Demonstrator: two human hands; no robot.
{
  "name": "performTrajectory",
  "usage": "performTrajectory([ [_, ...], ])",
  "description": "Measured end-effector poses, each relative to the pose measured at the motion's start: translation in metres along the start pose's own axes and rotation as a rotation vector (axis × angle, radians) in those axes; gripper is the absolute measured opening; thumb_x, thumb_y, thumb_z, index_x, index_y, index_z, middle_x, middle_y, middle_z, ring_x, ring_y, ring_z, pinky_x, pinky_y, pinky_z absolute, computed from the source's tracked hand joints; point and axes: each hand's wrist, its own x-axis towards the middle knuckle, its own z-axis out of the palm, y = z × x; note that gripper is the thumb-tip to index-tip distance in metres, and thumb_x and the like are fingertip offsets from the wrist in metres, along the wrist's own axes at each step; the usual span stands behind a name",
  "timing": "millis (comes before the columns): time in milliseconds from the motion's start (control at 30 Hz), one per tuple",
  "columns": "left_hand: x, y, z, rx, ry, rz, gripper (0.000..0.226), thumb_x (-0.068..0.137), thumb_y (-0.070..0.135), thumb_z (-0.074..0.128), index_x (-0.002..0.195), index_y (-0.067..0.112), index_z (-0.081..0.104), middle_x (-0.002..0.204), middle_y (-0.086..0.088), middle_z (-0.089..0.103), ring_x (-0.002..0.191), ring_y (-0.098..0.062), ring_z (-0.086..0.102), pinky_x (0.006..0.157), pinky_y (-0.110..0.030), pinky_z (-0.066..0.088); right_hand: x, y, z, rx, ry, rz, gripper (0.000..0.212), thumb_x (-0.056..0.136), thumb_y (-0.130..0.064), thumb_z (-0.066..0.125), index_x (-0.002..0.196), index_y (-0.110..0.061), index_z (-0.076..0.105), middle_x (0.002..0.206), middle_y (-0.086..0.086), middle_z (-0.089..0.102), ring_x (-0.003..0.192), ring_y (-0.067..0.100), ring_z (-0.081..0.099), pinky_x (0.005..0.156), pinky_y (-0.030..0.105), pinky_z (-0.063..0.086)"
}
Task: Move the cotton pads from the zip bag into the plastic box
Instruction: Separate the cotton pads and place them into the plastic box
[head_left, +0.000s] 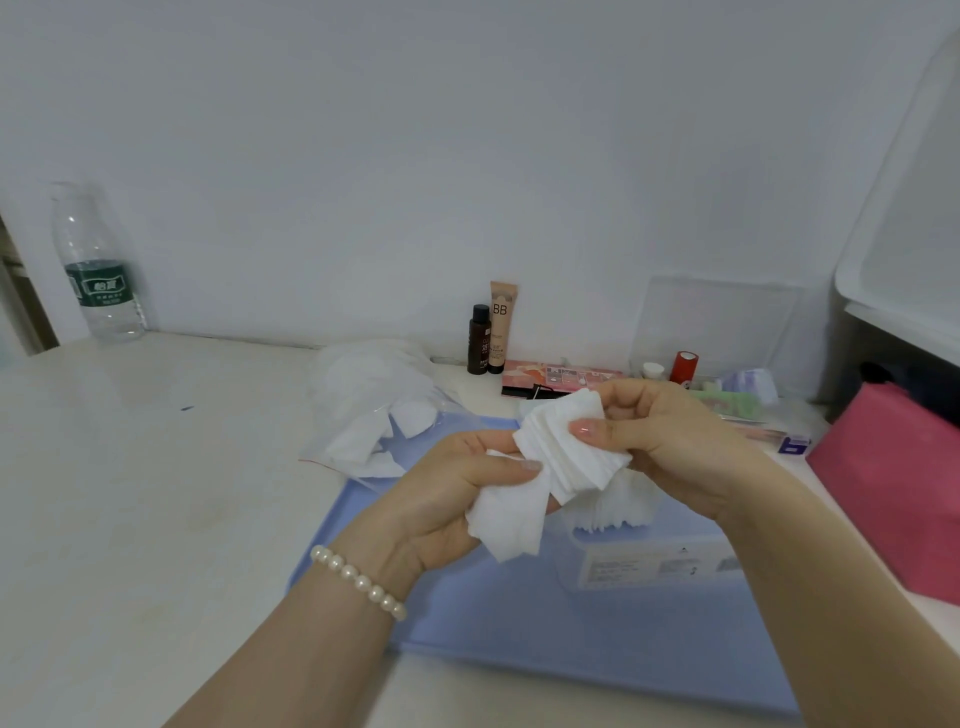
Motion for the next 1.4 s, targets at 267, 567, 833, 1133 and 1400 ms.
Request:
performTrajectory([
  [267, 0.002, 0.001, -0.003, 0.0, 0.052, -0.006, 0.024, 0.085, -0.012, 0.048, 0.104, -0.011, 0.063, 0.109, -0.023, 0.066, 0.092, -0.029, 0.067, 0.083, -0.036, 0.056, 0.002, -0.003, -0.005, 0.325, 0.09, 0.021, 0.019, 0.071, 0.005, 0.063, 0.087, -0.005, 0.062, 0.076, 0.004, 0.072, 0.069, 0.015, 0.07, 0.056, 0.024, 0.056],
  [567, 0.002, -0.001, -0.003, 0.054, 0.093, -0.034, 0.023, 0.085, -0.012, 0.048, 0.099, -0.007, 0.066, 0.103, -0.021, 0.068, 0.088, -0.029, 0.066, 0.081, -0.036, 0.055, -0.006, -0.013, -0.008, 0.328, -0.031, 0.033, 0.025, 0.058, -0.002, 0.065, 0.083, -0.005, 0.062, 0.075, 0.006, 0.071, 0.068, 0.016, 0.069, 0.054, 0.026, 0.056],
  [833, 0.002, 0.0, 0.0, 0.047, 0.061, -0.038, 0.025, 0.085, -0.014, 0.045, 0.101, -0.009, 0.064, 0.102, -0.021, 0.068, 0.086, -0.026, 0.069, 0.075, -0.034, 0.058, 0.0, -0.004, 0.003, 0.184, -0.016, 0.126, 0.016, 0.073, 0.008, 0.063, 0.084, -0.005, 0.062, 0.08, 0.008, 0.07, 0.071, 0.018, 0.069, 0.062, 0.03, 0.058],
  [1133, 0.003, -0.002, -0.001, 0.049, 0.066, -0.053, 0.024, 0.086, -0.012, 0.046, 0.102, -0.009, 0.064, 0.106, -0.02, 0.068, 0.089, -0.026, 0.069, 0.074, -0.034, 0.058, 0.001, -0.002, 0.01, 0.102, 0.041, 0.118, 0.014, 0.074, 0.006, 0.067, 0.077, -0.007, 0.062, 0.072, 0.004, 0.07, 0.064, 0.013, 0.068, 0.052, 0.024, 0.053],
  [1400, 0.002, 0.0, -0.001, 0.028, 0.044, -0.049, 0.025, 0.087, -0.009, 0.047, 0.106, -0.009, 0.064, 0.11, -0.019, 0.068, 0.093, -0.026, 0.068, 0.074, -0.035, 0.058, 0.001, -0.001, 0.014, -0.047, 0.095, 0.094, 0.018, 0.07, 0.003, 0.073, 0.073, -0.01, 0.062, 0.065, -0.002, 0.067, 0.062, 0.011, 0.063, 0.053, 0.022, 0.047],
])
